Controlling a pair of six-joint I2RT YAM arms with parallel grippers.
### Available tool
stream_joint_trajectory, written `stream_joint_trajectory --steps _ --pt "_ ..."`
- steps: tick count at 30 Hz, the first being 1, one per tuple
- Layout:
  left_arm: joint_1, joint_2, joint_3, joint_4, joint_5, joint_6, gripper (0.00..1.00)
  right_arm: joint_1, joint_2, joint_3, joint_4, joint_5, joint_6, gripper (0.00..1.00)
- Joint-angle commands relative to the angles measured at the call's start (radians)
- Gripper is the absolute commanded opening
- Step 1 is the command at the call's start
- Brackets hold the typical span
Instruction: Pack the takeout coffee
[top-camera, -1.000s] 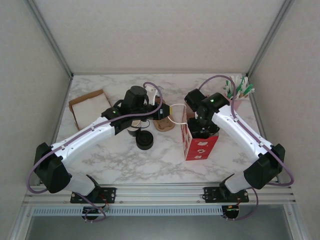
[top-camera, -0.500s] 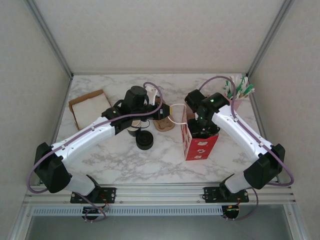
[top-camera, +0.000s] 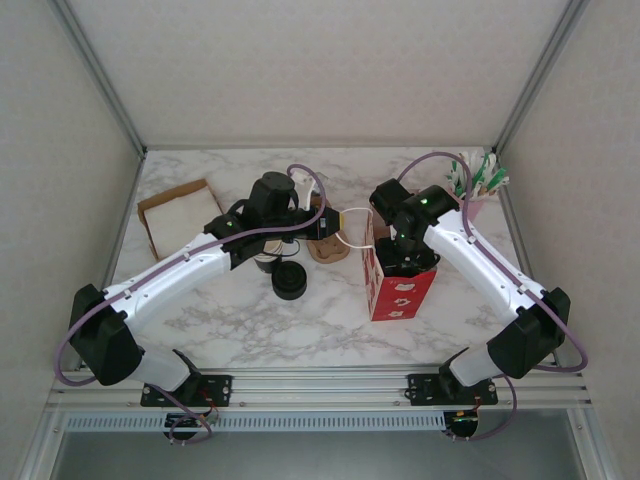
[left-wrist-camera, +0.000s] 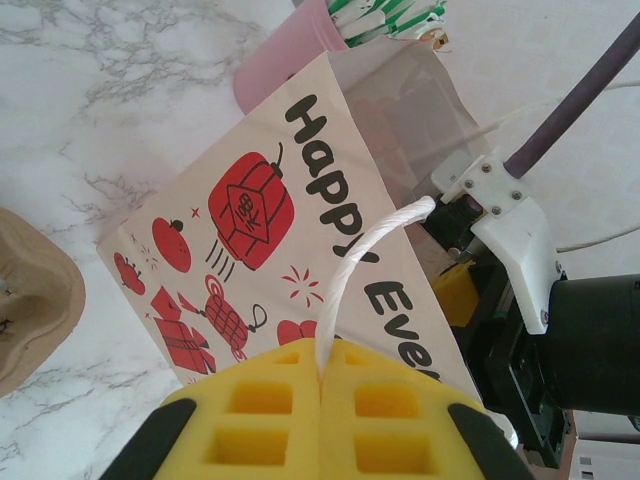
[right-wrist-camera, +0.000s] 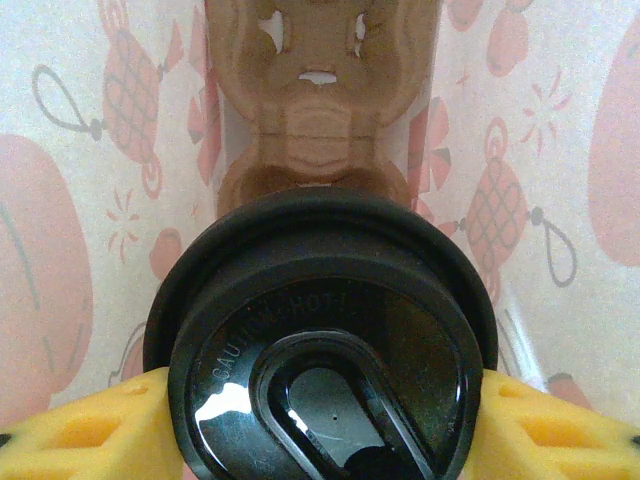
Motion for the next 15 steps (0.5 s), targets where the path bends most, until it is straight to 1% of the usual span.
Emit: stream_joint_trajectory --steps 1,15 --pt "-0.007 0.008 0.026 0.004 -0.018 -0.003 0.0 -0.006 -0.002 0.026 -0.033 -0.014 -0.016 0.61" --pt "-0.005 0.008 0.021 0.006 -0.019 -0.004 0.0 -0.006 -0.001 0.028 -0.037 -0.014 -0.018 0.61"
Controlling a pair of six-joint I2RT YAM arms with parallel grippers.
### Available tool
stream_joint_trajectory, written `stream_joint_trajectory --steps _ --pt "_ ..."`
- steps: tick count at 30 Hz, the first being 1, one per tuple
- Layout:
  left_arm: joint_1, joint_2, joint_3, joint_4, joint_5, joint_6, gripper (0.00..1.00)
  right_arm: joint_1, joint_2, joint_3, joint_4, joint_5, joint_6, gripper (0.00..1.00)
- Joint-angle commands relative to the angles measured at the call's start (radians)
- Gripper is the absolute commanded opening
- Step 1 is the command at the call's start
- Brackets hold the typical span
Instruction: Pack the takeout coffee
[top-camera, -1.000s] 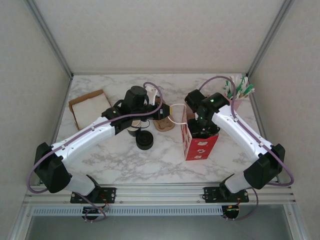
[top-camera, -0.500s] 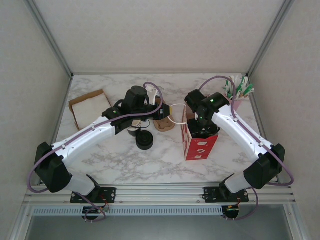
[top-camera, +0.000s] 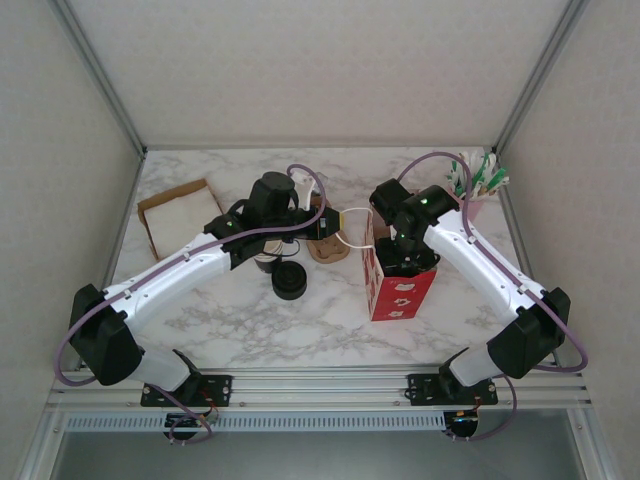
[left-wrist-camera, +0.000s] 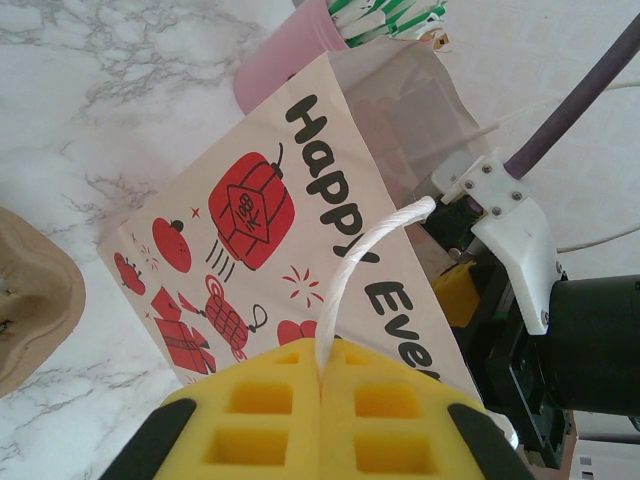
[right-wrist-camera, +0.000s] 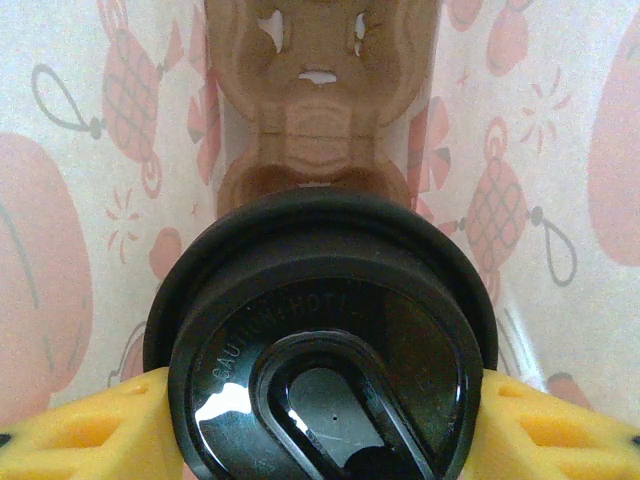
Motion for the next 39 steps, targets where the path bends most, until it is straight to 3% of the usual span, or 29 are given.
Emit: stream_joint_trajectory --steps 1,39 --pt "-0.006 0.008 0.021 0.006 -0.019 -0.004 0.0 -0.006 -0.001 0.029 -0.035 -0.014 -0.017 0.61" --pt "-0.007 -0.001 0.008 0.016 -0.02 -0.007 0.0 -0.006 0.023 -0.02 -0.001 -0.013 -0.018 0.62"
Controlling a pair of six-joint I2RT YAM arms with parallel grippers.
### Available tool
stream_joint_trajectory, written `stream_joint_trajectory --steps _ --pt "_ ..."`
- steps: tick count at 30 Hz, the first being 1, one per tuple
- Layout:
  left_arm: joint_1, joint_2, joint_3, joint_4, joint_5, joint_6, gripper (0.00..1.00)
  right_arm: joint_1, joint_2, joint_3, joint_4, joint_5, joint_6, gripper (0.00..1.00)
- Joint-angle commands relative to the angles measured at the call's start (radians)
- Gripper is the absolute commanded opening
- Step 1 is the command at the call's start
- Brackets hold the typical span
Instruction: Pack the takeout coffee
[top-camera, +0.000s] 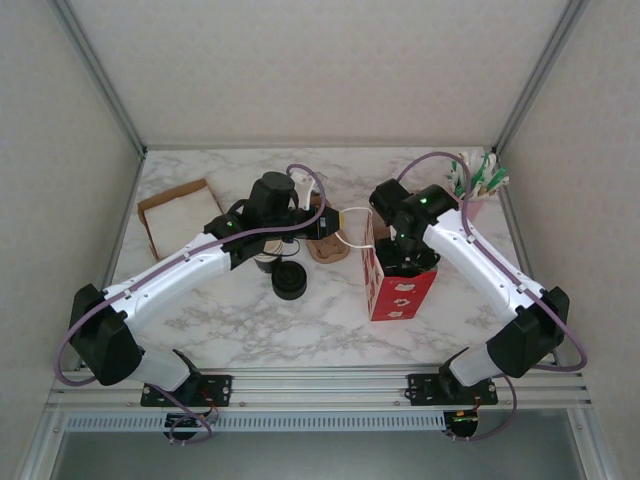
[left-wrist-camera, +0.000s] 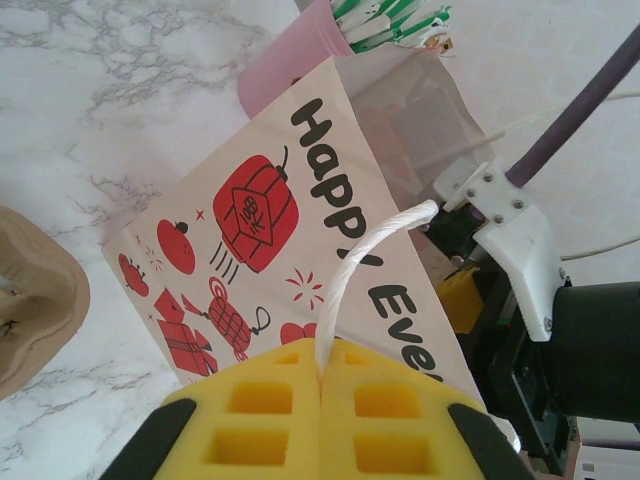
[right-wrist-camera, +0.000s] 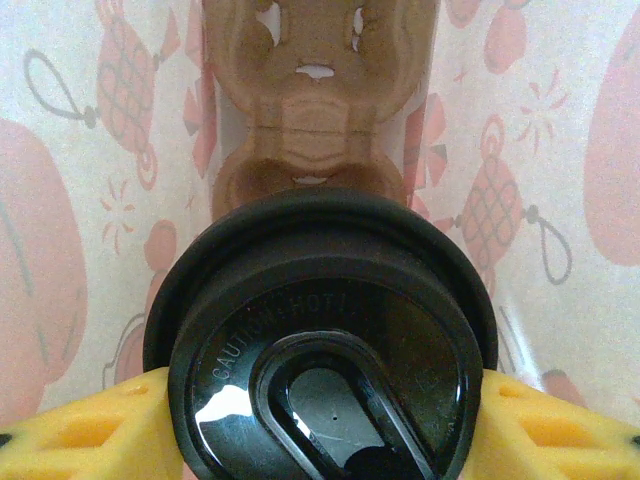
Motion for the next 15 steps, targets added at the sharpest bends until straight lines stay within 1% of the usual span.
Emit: stream_joint_trajectory --steps 1,15 --pt "-0.006 0.0 0.008 0.016 -0.01 -0.002 0.0 -0.007 0.017 -0.027 0.013 -0.014 -0.01 0.62" --pt "-0.007 -0.006 0.008 0.017 -0.01 -0.003 0.0 -0.014 0.043 -0.117 0.085 -0.026 -0.01 0.61"
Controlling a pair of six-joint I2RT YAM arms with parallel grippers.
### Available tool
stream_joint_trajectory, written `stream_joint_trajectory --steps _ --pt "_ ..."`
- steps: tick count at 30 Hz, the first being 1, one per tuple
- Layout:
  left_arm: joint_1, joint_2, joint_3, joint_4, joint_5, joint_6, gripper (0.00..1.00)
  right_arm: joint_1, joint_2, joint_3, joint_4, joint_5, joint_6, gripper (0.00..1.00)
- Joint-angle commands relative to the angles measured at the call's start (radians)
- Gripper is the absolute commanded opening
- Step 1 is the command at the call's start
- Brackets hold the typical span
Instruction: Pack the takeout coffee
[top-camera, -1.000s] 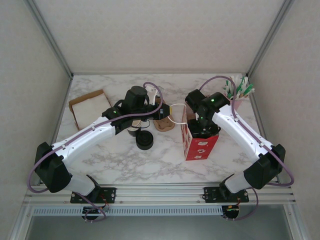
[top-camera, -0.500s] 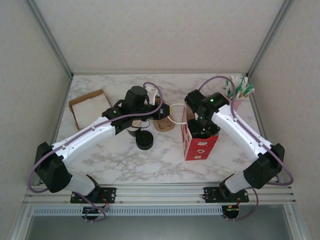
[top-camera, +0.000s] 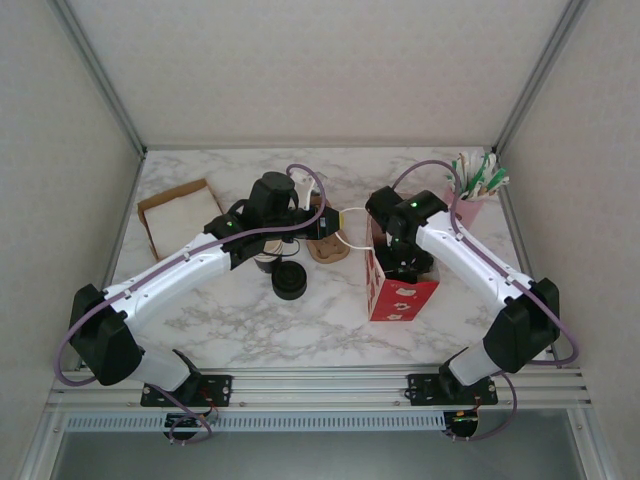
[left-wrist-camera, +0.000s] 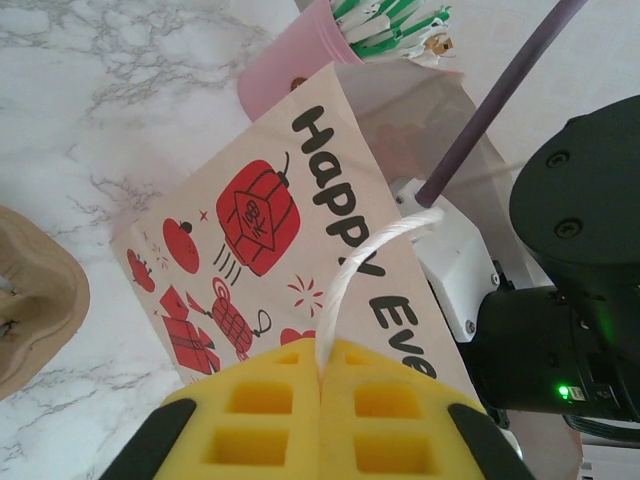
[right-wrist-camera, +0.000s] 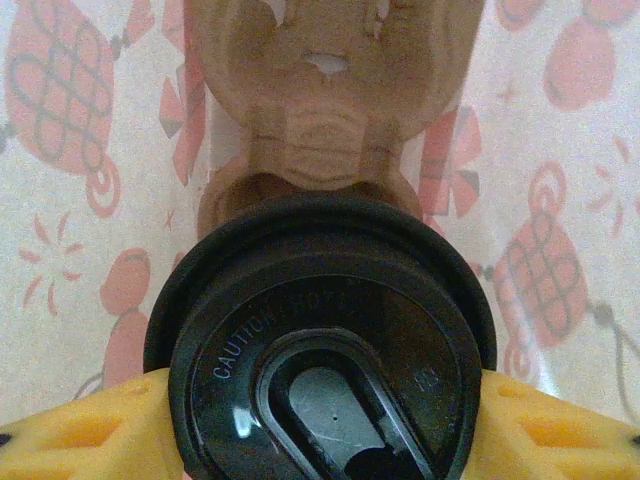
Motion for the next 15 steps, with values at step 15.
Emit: stream_joint_trajectory --steps 15 --pt "-0.006 -0.004 0.009 0.017 -0.011 -0.006 0.0 -0.007 0.001 -0.007 -0.006 -0.007 -0.004 0.61"
